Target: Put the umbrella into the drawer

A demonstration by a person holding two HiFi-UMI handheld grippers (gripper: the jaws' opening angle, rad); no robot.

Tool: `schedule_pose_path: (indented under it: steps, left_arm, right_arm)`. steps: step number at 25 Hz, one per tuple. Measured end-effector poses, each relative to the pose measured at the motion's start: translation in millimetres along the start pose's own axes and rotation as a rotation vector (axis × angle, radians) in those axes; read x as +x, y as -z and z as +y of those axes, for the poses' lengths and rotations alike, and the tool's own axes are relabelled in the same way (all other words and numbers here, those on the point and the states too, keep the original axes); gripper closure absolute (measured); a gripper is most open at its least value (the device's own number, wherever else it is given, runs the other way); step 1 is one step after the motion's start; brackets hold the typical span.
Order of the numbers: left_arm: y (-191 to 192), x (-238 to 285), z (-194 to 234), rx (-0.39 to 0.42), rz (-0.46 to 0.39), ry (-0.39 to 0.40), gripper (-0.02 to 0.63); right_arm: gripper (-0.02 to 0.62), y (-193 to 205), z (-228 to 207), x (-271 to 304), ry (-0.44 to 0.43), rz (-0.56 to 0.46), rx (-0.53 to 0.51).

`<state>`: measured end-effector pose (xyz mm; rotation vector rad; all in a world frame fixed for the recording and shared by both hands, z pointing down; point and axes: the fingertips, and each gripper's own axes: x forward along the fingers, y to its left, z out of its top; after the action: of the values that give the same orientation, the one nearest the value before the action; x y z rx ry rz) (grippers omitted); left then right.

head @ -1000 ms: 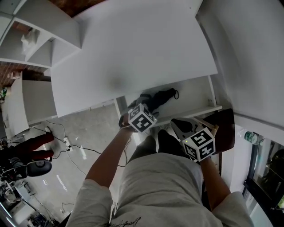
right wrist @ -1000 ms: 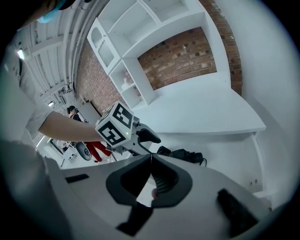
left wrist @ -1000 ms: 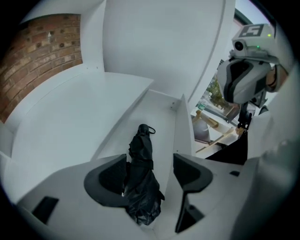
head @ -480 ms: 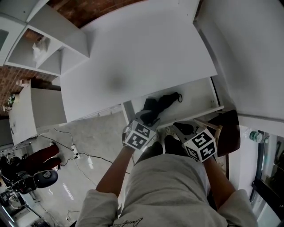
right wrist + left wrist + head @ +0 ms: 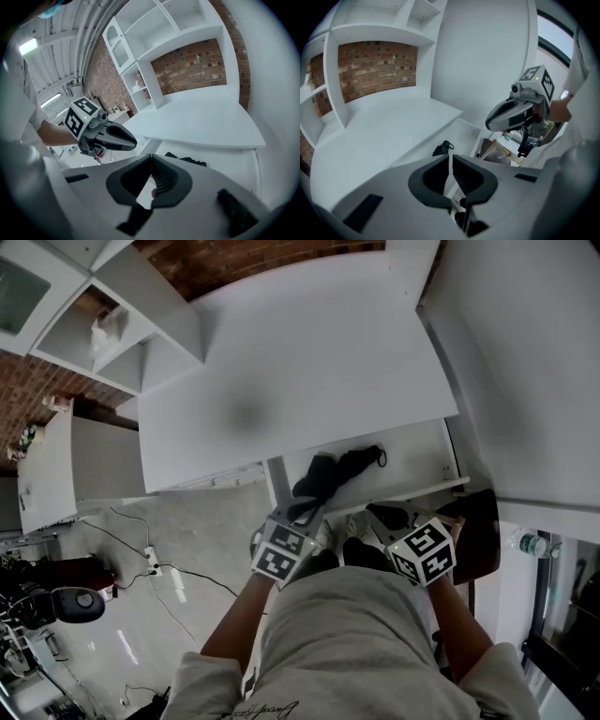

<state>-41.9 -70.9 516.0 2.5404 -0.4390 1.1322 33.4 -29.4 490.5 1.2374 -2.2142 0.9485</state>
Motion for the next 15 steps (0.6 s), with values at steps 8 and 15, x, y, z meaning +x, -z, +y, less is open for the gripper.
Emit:
schedule_pose_path:
  steps: [8, 15]
  left_arm:
    - [-20.6, -38.0, 14.3, -0.12, -0.116, -0.092, 0.591]
    - [-45.3, -65.8, 9.1, -0.11, -0.217, -0.112, 0.591]
  right_arm:
    - [0.568, -33.4, 4.3, -6.1, 0.014, -0.043, -0.05]
    - [0.568, -55.4, 12.9, -7.4, 0.004, -0.075, -0.076]
